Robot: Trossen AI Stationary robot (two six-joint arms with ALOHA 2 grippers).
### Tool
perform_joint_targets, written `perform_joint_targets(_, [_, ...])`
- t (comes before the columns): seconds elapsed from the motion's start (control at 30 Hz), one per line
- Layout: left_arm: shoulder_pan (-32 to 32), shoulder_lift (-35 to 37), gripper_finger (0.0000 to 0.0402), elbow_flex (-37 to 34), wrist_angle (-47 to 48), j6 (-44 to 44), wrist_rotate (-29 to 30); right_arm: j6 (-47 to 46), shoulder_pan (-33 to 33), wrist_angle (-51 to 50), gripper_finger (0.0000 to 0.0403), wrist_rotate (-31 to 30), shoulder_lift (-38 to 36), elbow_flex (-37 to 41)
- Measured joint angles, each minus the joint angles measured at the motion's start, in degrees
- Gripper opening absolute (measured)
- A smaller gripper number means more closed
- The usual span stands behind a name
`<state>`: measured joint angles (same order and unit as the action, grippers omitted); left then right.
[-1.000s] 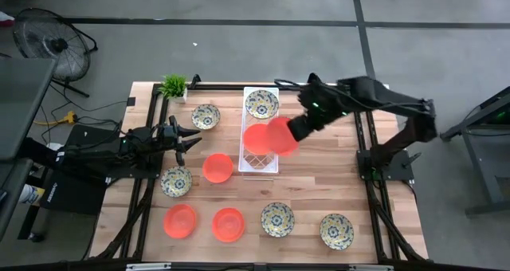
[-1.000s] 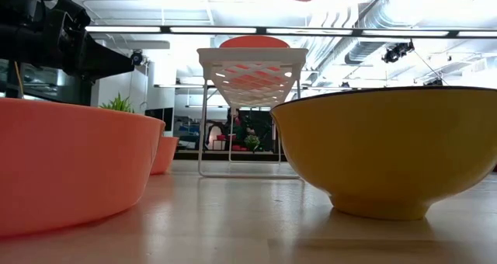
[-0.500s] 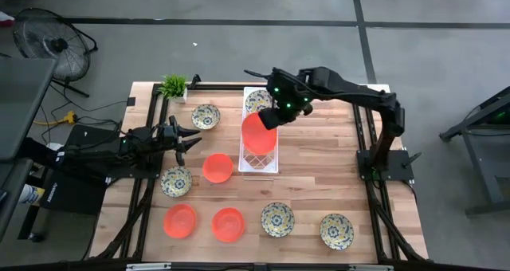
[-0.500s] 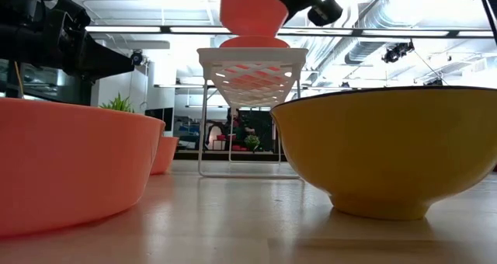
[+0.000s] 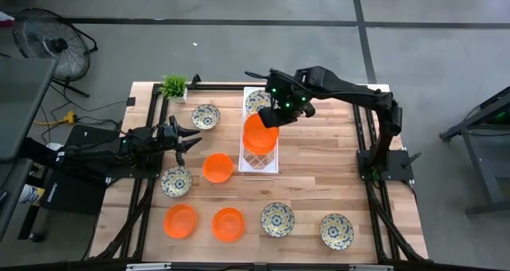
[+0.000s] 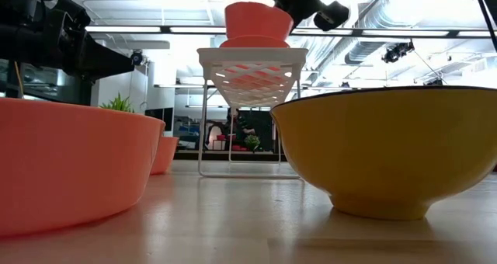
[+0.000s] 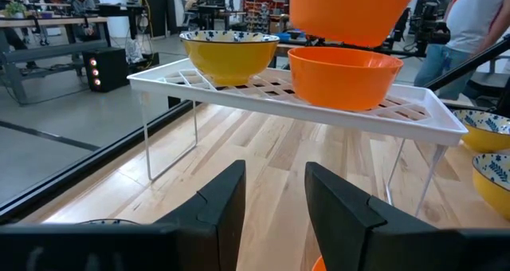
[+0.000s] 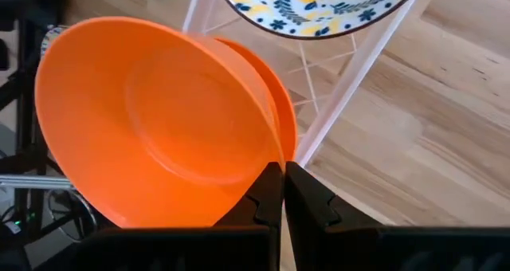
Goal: Pick & Place Mini bowls
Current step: Stack the orange bowl on top of the orange bowl on the shelf
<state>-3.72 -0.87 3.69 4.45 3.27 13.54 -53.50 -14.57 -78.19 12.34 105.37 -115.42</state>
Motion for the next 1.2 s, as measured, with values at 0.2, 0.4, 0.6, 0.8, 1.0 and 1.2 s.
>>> perform_joint_targets(0.2, [0.01, 0.0, 0.0129, 0.0, 0.0, -0.01, 0.0, -0.34, 0.13, -0.18, 0.0, -0.04, 1.2, 0.0])
perform_joint_targets(0.4, [0.0, -0.01, 0.0129, 0.0, 0.0, -0.01, 0.02, -0.01, 0.48, -0.44, 0.0, 0.01, 2.55, 0.09])
perform_joint_targets(0.6, [0.01, -0.01, 0.0129, 0.01, 0.0, 0.0, 0.07, 0.59, 0.48, -1.42, 0.0, -0.39, 2.66, 0.09])
perform_joint_targets(0.8, [-0.01, -0.01, 0.0129, -0.01, 0.0, 0.0, 0.04, 0.99, 0.6, -1.35, 0.0, -0.21, 2.68, 0.09])
perform_joint_targets(1.0, [-0.01, -0.01, 0.0129, 0.01, 0.0, 0.0, 0.02, 1.16, 0.76, -1.35, 0.0, -0.09, 2.68, 0.09])
perform_joint_targets(1.2, [0.01, -0.01, 0.0129, 0.01, 0.0, 0.0, 0.02, 2.54, 1.44, -1.3, 0.0, -1.36, 2.68, 0.09])
